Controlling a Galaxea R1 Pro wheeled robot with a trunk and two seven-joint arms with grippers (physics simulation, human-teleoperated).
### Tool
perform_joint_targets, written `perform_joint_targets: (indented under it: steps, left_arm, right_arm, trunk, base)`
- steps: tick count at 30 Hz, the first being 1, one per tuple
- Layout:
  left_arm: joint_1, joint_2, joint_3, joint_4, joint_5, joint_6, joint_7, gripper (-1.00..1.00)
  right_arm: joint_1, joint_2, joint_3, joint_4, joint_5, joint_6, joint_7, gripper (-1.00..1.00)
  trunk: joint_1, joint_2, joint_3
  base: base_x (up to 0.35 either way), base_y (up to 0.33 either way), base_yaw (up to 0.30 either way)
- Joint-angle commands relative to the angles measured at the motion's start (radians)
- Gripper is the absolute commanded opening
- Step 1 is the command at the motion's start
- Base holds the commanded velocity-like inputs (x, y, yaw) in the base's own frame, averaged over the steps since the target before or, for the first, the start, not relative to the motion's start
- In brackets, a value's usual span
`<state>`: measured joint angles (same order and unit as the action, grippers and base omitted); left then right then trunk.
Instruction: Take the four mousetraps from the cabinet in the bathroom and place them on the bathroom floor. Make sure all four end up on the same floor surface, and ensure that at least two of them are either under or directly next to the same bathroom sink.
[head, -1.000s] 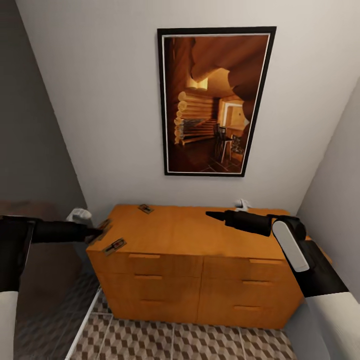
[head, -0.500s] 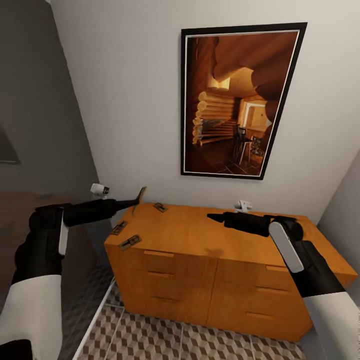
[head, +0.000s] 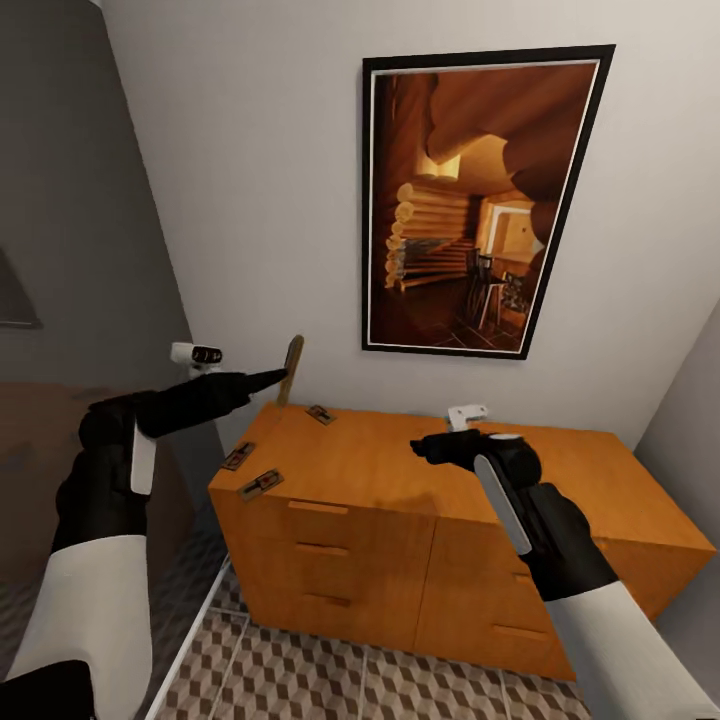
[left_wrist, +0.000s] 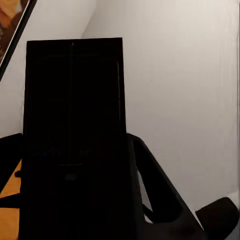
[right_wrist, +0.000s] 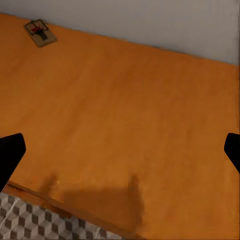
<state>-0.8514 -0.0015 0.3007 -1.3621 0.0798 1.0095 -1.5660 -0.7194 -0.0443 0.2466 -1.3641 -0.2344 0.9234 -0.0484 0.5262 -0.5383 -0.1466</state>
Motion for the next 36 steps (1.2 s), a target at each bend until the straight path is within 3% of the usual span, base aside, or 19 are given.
perform_joint_targets:
  steps: [1,6,8,11,13,18,21,28,36]
  left_arm:
    - [-0.009,-0.001,0.0,0.0,0.01,0.006,-0.005,-1.0]
    - [-0.08,-0.001,0.013,-0.001,0.052,0.007,-0.005,-1.0]
    - [-0.113,-0.001,0.035,0.0,0.086,0.007,-0.005,-1.0]
    - [-0.152,-0.002,0.066,0.003,0.128,0.007,-0.005,-1.0]
    - [-0.18,-0.001,0.084,0.005,0.149,0.007,-0.005,-1.0]
    - [-0.21,-0.012,0.094,0.007,0.162,0.008,-0.005,-1.0]
    - [-0.215,-0.028,0.094,0.008,0.163,0.007,-0.005,-1.0]
    - [-0.263,-0.046,0.095,0.01,0.165,0.007,0.155,-1.0]
    - [-0.379,-0.095,0.091,0.019,0.168,0.007,0.411,-1.0]
  right_arm:
    - [-0.002,0.021,0.042,-0.002,0.016,0.006,-0.055,1.0]
    - [-0.003,0.064,0.181,-0.003,0.081,0.011,-0.231,1.0]
    - [-0.003,0.069,0.207,-0.003,0.087,0.012,-0.261,1.0]
    - [-0.003,0.074,0.225,-0.002,0.091,0.012,-0.28,1.0]
    - [-0.003,0.092,0.233,-0.004,0.093,0.014,-0.289,1.0]
    - [-0.003,0.139,0.238,-0.005,0.097,0.017,-0.295,1.0]
    - [-0.003,0.147,0.239,-0.006,0.097,0.017,-0.296,1.0]
    - [-0.003,0.153,0.262,-0.006,0.095,0.017,-0.296,1.0]
    - [-0.003,0.153,0.272,-0.006,0.096,0.017,-0.296,1.0]
  trunk:
    - [0.0,-0.002,-0.002]
    - [0.0,-0.002,-0.002]
    - [0.0,-0.002,-0.002]
    - [0.0,-0.002,-0.002]
    - [0.0,-0.002,-0.002]
    - [0.0,-0.002,-0.002]
    - [0.0,-0.002,-0.002]
    - [0.0,-0.002,-0.002]
    - [0.0,-0.002,-0.002]
  base:
    - [0.0,0.0,0.0]
    - [0.0,0.0,0.0]
    - [0.0,0.0,0.0]
    - [0.0,0.0,0.0]
    - [0.0,0.0,0.0]
    - [0.0,0.0,0.0]
    - [0.0,0.0,0.0]
    - [0.0,0.0,0.0]
    - [0.0,0.0,0.0]
